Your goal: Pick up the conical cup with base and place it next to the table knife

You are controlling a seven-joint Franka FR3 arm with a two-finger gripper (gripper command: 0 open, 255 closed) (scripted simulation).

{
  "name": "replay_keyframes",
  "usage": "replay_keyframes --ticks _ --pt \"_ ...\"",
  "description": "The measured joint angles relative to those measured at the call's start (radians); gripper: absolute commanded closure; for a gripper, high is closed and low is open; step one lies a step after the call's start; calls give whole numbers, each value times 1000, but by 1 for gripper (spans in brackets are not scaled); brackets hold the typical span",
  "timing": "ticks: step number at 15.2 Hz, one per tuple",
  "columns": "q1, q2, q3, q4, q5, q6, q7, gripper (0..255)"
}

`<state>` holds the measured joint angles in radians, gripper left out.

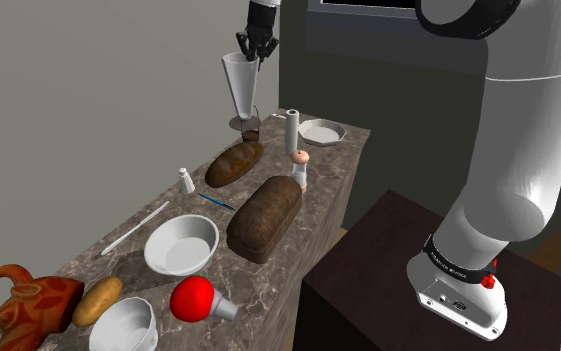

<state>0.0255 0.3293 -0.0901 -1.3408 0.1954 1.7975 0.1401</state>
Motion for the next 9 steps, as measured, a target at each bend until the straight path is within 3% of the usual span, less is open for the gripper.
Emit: replay_keyframes --ticks 7,9 --pt "101 22 40 22 -32 22 143 255" --pt "134 52 53 72 -44 10 193 255"
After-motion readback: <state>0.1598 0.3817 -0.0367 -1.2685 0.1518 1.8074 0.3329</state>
